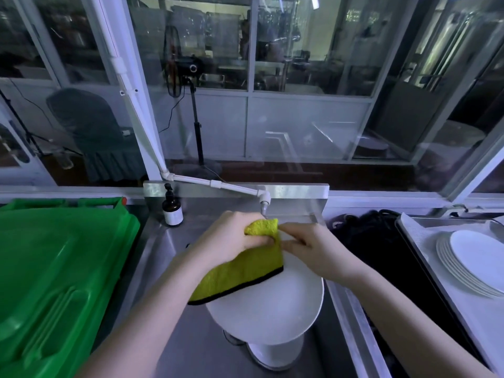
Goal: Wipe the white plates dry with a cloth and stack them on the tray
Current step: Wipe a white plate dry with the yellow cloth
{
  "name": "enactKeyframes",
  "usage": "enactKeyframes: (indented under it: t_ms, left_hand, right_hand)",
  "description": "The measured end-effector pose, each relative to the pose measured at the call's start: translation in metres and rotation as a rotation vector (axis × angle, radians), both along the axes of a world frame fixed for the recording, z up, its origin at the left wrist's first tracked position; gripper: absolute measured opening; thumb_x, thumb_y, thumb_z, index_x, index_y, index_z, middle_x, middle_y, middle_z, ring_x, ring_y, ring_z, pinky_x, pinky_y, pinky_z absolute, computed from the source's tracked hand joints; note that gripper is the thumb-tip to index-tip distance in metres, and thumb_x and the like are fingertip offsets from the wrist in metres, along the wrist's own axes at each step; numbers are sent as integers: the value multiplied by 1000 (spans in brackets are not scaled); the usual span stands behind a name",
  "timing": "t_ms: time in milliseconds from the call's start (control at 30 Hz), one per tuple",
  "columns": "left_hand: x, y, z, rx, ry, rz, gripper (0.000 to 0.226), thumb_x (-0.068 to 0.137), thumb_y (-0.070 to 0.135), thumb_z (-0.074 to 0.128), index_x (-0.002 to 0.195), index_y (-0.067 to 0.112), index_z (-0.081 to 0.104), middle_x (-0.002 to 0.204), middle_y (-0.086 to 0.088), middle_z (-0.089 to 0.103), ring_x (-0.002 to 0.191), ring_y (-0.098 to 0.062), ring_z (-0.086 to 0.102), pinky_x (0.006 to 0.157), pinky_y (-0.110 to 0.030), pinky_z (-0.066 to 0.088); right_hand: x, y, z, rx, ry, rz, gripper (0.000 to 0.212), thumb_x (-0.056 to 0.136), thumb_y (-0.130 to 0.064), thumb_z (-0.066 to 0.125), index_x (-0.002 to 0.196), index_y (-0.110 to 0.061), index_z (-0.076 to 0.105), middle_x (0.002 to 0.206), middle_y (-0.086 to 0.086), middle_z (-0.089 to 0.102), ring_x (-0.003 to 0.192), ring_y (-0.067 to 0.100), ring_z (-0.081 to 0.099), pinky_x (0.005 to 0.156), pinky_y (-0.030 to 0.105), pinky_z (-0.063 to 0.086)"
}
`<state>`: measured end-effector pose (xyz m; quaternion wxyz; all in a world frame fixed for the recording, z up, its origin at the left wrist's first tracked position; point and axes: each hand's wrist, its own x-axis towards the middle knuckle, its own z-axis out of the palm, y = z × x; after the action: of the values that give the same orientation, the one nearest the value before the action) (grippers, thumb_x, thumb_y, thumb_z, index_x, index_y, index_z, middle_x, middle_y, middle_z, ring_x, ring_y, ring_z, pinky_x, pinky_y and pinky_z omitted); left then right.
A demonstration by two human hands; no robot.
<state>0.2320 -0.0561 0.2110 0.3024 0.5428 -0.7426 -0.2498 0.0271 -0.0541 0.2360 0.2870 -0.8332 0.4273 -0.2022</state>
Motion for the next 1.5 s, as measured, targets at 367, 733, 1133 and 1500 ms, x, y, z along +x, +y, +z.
enactKeyframes:
  t_ms: [367,733,1133,1500]
  left_hand:
    - [12,29,-34,48,686,477,10,90,28,68,95,19,69,88,3,75,82,-8,68,74,-23,50]
    - [14,22,-23,16,575,401,15,85,37,70,89,22,69,76,5,72,68,-4,63,59,-14,45]
    - [-17,25,-54,162,968,769,23,89,35,69,89,12,69,74,6,70,69,-9,60,65,-27,46]
    - [0,16,-17,-59,541,415,23,80,50,67,78,27,66,61,17,65,56,2,56,54,-13,41]
  right_hand:
    - [-23,-8,8,137,-422,-295,37,96,1,55,105,-29,74,97,-2,76,93,25,72,87,51,56]
    - [-9,-13,17,87,-220,-196,26,96,-4,58,109,-18,75,94,9,75,89,28,69,78,35,53]
    - [-26,0,-36,397,-663,-507,21,91,3,58,102,-13,65,97,15,70,83,28,64,72,37,47]
    - [-14,-23,-5,-179,-304,-372,49,100,-37,56,60,-15,37,52,-8,33,51,8,30,49,21,26]
